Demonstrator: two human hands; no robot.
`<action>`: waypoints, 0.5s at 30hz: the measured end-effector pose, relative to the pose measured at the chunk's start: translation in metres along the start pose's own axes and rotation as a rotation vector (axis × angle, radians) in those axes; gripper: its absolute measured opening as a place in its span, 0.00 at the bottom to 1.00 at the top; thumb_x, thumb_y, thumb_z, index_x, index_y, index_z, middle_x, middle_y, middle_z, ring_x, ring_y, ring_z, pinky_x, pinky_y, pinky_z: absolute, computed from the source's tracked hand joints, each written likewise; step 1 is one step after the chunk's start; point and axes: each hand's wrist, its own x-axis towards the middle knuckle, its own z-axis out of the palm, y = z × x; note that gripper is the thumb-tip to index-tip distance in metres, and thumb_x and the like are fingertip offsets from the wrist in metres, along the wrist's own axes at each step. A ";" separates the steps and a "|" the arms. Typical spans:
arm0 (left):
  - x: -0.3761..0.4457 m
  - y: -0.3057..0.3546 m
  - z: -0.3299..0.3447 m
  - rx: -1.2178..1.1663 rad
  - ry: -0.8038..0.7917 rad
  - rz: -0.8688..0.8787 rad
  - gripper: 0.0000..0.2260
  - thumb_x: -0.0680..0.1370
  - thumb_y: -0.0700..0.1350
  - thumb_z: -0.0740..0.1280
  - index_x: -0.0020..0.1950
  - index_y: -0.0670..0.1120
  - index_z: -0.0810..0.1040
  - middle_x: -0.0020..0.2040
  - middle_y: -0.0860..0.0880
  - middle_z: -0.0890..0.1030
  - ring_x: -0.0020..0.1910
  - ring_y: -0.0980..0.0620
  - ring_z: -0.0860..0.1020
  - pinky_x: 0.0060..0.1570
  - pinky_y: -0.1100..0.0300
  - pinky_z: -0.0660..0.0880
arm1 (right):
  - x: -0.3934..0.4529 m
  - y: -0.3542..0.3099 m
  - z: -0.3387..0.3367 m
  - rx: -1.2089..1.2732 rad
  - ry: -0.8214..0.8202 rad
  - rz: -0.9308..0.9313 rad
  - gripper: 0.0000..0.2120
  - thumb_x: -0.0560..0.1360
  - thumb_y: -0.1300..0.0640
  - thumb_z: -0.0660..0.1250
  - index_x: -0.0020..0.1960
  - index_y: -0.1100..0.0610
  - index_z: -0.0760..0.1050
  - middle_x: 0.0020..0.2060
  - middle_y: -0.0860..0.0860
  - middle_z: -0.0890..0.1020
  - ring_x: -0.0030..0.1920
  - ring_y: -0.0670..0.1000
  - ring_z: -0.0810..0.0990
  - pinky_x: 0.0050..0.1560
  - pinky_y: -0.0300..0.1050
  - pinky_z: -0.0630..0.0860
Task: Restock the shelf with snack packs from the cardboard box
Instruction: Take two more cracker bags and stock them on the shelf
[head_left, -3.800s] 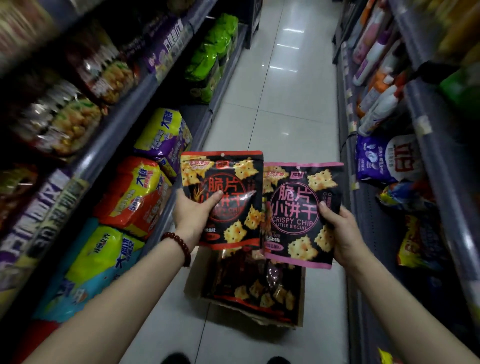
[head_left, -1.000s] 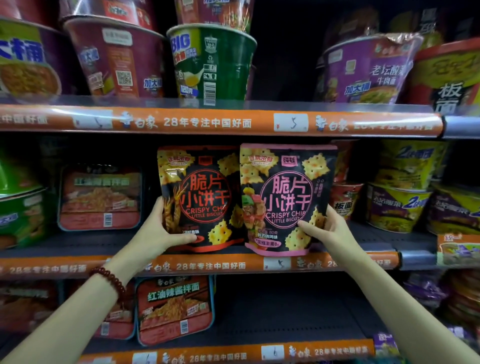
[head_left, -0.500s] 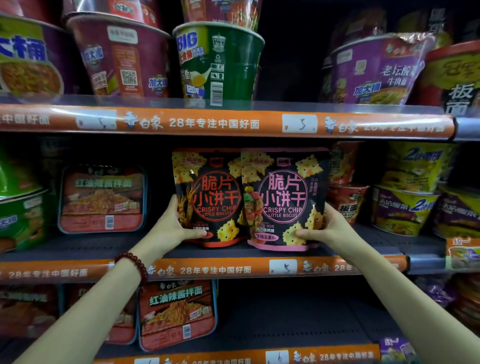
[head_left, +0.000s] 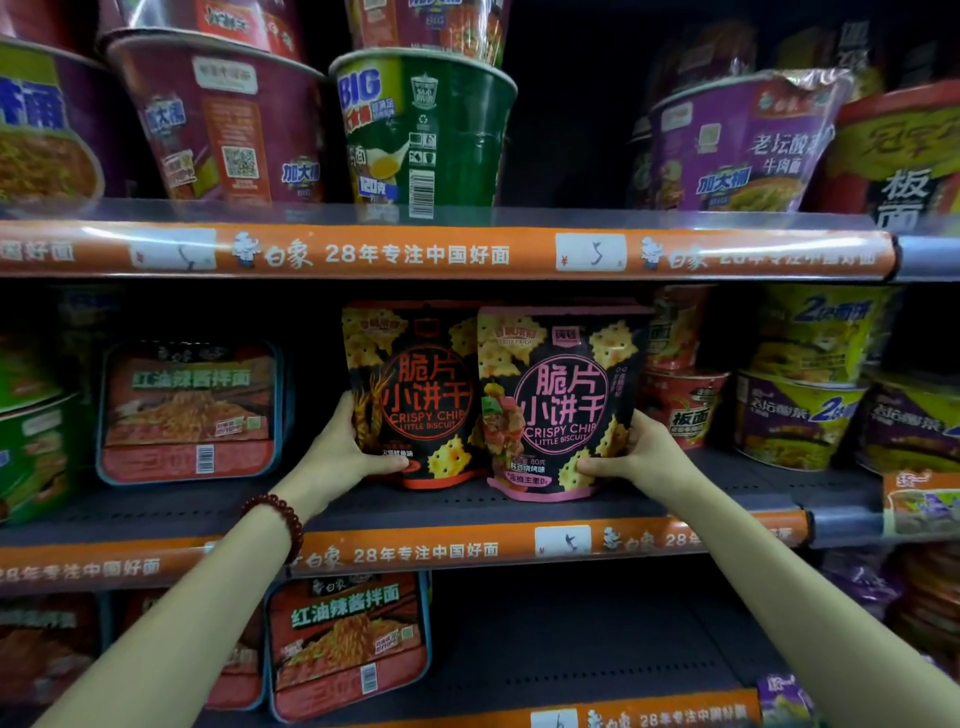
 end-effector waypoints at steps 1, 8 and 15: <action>0.000 -0.001 0.000 -0.005 -0.003 0.003 0.46 0.66 0.38 0.78 0.75 0.51 0.54 0.65 0.54 0.68 0.65 0.57 0.65 0.70 0.51 0.62 | 0.000 0.000 -0.001 0.009 -0.004 0.010 0.29 0.59 0.59 0.81 0.54 0.45 0.74 0.51 0.46 0.84 0.54 0.48 0.82 0.60 0.54 0.76; -0.002 -0.002 -0.001 -0.023 -0.007 -0.028 0.47 0.65 0.40 0.79 0.75 0.54 0.55 0.72 0.46 0.67 0.72 0.48 0.64 0.71 0.44 0.64 | 0.001 0.000 -0.002 0.111 -0.039 0.088 0.30 0.62 0.65 0.79 0.60 0.55 0.72 0.51 0.52 0.83 0.53 0.51 0.82 0.58 0.50 0.78; -0.001 -0.009 -0.005 -0.020 -0.002 -0.093 0.47 0.64 0.43 0.80 0.75 0.53 0.56 0.71 0.40 0.69 0.70 0.44 0.68 0.68 0.44 0.68 | -0.001 -0.005 -0.004 0.111 -0.061 0.107 0.28 0.63 0.67 0.77 0.58 0.54 0.70 0.50 0.52 0.83 0.51 0.51 0.82 0.54 0.46 0.78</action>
